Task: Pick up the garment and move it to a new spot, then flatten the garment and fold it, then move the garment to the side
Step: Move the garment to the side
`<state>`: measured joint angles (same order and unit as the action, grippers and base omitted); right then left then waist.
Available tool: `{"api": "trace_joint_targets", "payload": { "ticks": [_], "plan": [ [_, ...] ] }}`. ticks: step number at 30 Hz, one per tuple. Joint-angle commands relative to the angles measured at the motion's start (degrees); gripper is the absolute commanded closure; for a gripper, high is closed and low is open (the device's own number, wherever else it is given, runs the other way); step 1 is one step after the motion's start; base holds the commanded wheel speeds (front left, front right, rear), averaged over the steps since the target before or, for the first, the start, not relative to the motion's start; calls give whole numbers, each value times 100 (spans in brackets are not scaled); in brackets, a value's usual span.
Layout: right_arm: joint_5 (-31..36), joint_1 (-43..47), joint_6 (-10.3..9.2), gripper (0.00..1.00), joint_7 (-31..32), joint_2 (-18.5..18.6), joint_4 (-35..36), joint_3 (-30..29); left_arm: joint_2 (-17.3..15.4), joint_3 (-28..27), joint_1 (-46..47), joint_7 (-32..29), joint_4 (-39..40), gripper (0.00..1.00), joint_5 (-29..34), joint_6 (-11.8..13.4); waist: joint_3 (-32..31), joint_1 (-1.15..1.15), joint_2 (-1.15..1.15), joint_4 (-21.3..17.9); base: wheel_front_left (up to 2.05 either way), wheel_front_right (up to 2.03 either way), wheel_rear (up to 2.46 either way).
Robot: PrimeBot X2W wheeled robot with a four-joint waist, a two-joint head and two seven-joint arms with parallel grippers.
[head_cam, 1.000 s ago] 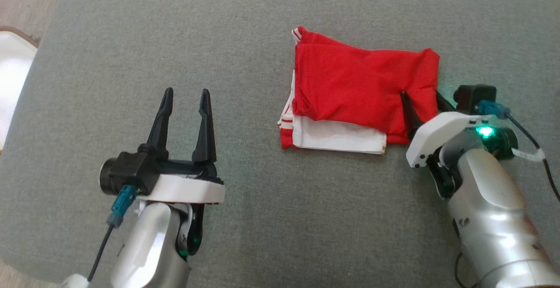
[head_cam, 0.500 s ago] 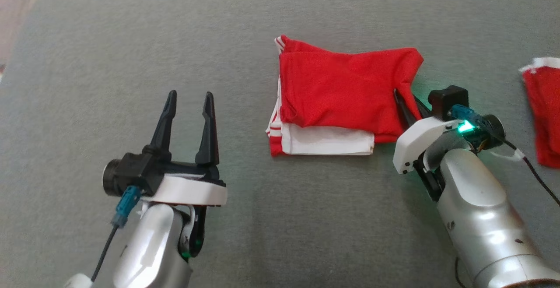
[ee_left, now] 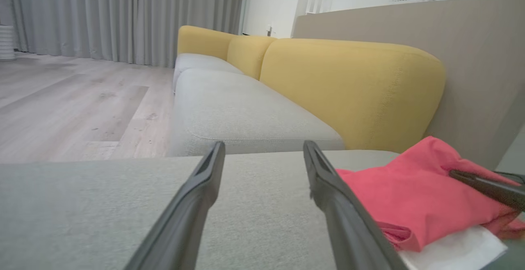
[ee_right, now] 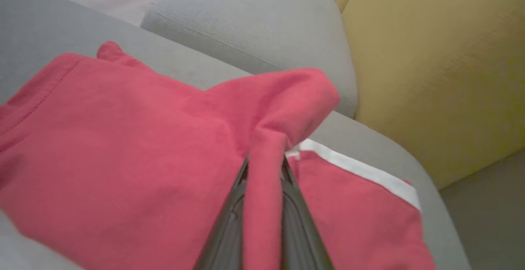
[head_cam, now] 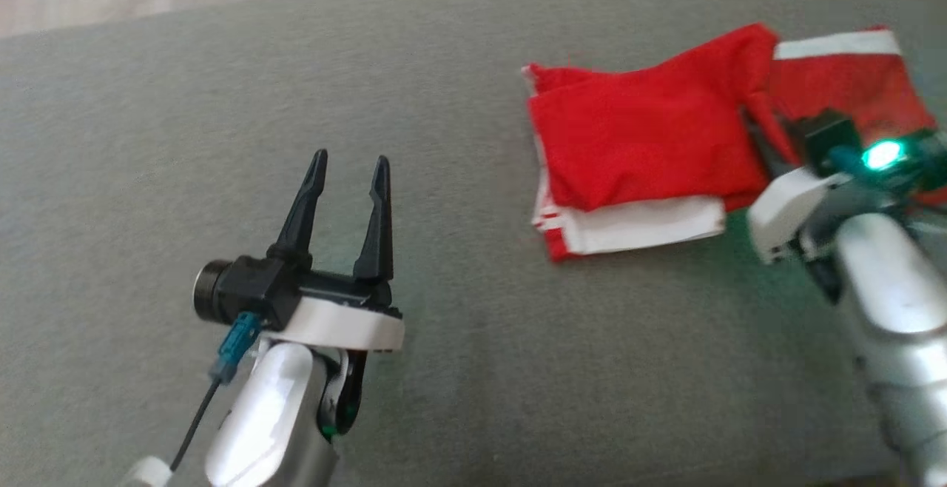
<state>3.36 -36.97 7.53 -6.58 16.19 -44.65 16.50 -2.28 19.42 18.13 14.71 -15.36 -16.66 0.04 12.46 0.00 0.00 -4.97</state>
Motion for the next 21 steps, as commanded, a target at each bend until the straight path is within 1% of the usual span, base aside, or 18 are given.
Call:
{"api": "trace_joint_targets", "payload": {
  "ticks": [1,6,9,12,17,21],
  "plan": [
    [-88,-175,-4,100,33,199,266,114,-60,-120,312,29,225,0,13,35,125,0,0,-231,0,0,0],
    [-425,-258,-4,100,289,1035,680,325,-60,6,491,29,295,0,14,31,313,0,0,-437,0,0,0],
    [-633,-288,-4,100,422,1508,796,324,-60,59,574,29,327,0,10,42,409,0,0,-453,0,0,0],
    [-784,-315,-4,100,530,1875,796,301,-60,94,644,29,356,0,0,33,499,0,0,-419,0,0,0],
    [-856,-290,-4,100,654,2225,632,72,-60,99,702,29,348,0,-36,14,628,0,0,-301,0,0,0],
    [-810,-253,-4,100,686,2307,502,-102,-60,51,733,29,333,0,-27,0,714,0,0,-210,0,0,0]
  ]
}}
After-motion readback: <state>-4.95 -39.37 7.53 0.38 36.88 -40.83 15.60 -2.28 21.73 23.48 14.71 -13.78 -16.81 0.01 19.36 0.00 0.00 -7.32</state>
